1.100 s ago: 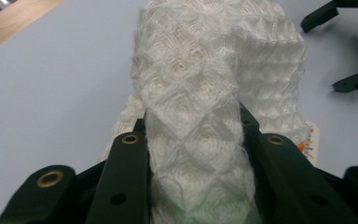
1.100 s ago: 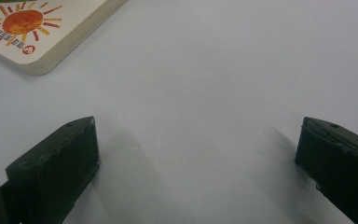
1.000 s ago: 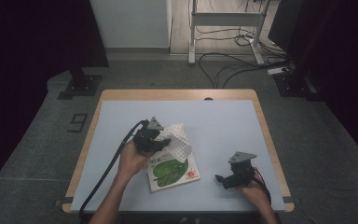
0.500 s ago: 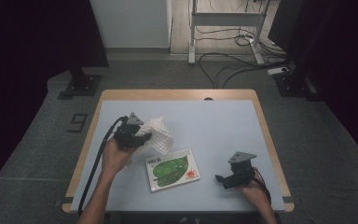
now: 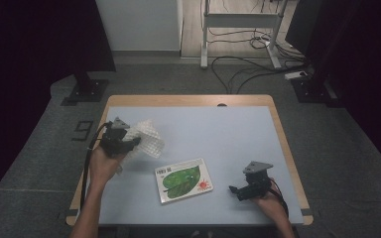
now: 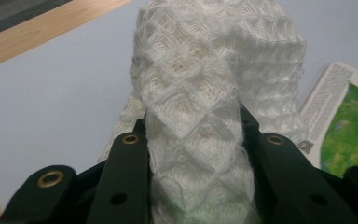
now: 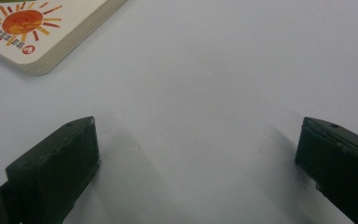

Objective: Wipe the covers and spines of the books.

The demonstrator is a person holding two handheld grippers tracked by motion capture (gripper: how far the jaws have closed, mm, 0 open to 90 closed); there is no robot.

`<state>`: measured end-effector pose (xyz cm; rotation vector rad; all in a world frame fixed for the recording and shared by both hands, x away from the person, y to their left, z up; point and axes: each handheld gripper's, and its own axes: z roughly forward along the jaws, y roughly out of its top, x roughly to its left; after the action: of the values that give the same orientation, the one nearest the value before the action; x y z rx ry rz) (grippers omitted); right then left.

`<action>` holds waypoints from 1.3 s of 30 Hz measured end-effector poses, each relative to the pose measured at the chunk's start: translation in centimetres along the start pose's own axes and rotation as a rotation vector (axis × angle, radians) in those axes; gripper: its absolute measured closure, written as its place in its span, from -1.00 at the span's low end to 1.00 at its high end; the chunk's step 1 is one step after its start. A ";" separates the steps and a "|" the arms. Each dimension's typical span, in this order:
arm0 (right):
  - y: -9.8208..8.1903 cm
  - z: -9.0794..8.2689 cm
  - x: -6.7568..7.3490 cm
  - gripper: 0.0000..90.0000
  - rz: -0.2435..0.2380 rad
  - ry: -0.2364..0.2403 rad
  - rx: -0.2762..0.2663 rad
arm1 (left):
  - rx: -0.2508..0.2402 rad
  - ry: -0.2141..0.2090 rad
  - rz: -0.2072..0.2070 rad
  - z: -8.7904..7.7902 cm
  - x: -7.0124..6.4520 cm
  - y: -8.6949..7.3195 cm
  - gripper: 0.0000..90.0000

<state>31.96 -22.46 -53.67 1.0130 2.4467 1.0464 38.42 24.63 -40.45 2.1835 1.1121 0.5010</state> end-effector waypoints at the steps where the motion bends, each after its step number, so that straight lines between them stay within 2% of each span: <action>1: 0.0 0.0 0.0 -1.00 0.000 0.001 0.000 | 0.002 0.007 -0.006 -0.1 0.3 -0.2 0.49; 9: 0.0 0.0 0.0 -1.00 0.000 0.000 0.001 | 0.004 0.055 -0.053 -1.1 2.6 -1.3 0.49; 14: 0.0 0.0 0.0 -1.00 0.000 0.001 0.000 | 0.021 0.075 -0.070 -0.5 3.5 -2.1 0.49; 23: 0.0 0.0 0.0 -1.00 0.000 0.000 0.000 | 0.058 0.084 -0.139 2.2 4.9 -4.8 0.48; 29: 0.0 0.0 0.0 -1.00 0.000 0.000 0.001 | 0.074 0.093 -0.151 4.0 5.1 -6.2 0.46; 39: 0.0 0.0 0.0 -1.00 0.000 0.000 0.000 | 0.093 0.061 -0.172 6.3 4.9 -7.8 0.40</action>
<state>31.95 -22.46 -53.67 1.0128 2.4474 1.0462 40.35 29.84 -50.12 2.1384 1.3670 0.4500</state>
